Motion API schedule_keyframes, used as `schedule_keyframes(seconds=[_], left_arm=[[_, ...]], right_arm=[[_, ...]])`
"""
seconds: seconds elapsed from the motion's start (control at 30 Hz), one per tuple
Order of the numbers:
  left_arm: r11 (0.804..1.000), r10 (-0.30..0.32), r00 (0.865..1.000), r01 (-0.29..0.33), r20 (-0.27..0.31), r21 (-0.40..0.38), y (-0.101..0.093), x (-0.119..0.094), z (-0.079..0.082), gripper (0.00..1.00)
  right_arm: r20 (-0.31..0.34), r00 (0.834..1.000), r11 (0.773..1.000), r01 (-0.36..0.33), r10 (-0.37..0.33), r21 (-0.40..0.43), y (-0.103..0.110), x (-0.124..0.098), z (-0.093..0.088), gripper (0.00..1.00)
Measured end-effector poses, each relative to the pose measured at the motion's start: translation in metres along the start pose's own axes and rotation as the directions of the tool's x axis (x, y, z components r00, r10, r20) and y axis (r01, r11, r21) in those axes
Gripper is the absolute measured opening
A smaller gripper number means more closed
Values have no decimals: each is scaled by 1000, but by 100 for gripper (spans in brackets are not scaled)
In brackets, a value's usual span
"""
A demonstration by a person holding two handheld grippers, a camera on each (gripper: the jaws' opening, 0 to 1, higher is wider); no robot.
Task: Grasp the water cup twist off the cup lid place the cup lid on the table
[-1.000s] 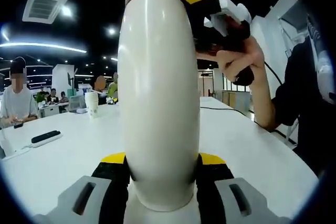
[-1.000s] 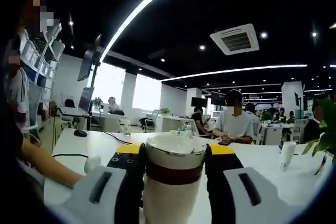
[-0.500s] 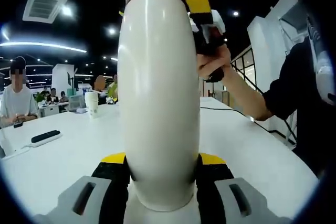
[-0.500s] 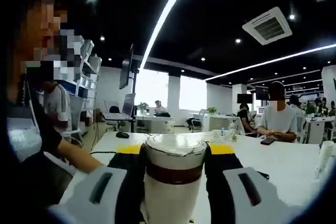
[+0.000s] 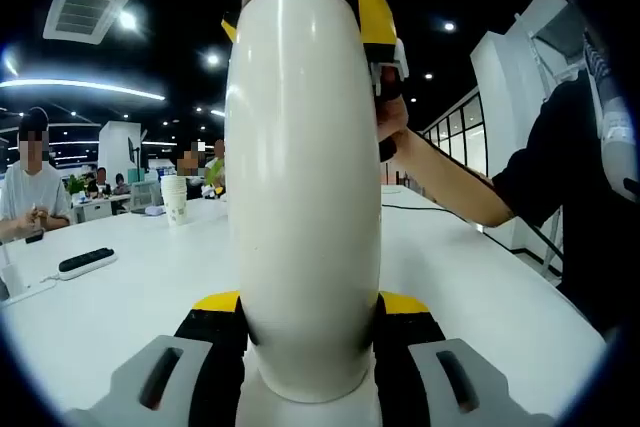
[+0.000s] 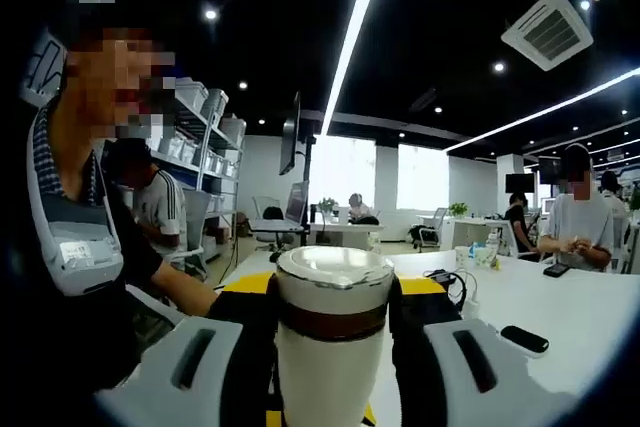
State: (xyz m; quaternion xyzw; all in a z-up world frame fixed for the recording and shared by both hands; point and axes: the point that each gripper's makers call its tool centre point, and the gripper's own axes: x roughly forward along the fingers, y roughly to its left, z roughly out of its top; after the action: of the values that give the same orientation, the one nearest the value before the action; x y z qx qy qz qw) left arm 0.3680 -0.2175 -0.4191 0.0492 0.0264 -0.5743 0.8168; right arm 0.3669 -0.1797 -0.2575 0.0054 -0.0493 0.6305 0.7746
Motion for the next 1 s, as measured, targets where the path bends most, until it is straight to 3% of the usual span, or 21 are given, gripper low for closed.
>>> schedule_keyframes(seconds=[0.13, 0.23, 0.27, 0.4, 0.47, 0.6, 0.83, 1.0], left_arm=[[1000, 0, 1000, 0, 1, 2, 1, 0, 0, 51], [1000, 0, 1000, 0, 1, 2, 0, 1, 0, 51], [1000, 0, 1000, 0, 1, 2, 0, 1, 0, 51], [1000, 1, 1000, -1, 0, 2, 0, 1, 1, 51], [1000, 2, 1000, -2, 0, 2, 0, 1, 1, 51], [1000, 3, 1000, -3, -1, 3, -1, 0, 1, 51], [1000, 3, 1000, -3, 1, 6, -2, 1, 2, 51], [1000, 2, 1000, -2, 6, 1, -1, 0, 3, 51]], right_arm=[[-3, 994, 994, 107, -107, -24, 3, -2, -2, 65], [49, 968, 968, 249, -247, -39, 5, -8, 9, 66], [62, 954, 955, 297, -295, -24, 6, -11, 11, 66], [87, 866, 867, 496, -492, -36, 4, -24, 15, 61], [96, 841, 840, 539, -533, -60, 7, -27, 14, 57], [102, 834, 832, 550, -542, -69, 12, -24, 14, 56], [64, 816, 812, 579, -575, -73, -12, -26, 15, 55], [58, 825, 820, 566, -563, -87, -12, -20, 17, 52]])
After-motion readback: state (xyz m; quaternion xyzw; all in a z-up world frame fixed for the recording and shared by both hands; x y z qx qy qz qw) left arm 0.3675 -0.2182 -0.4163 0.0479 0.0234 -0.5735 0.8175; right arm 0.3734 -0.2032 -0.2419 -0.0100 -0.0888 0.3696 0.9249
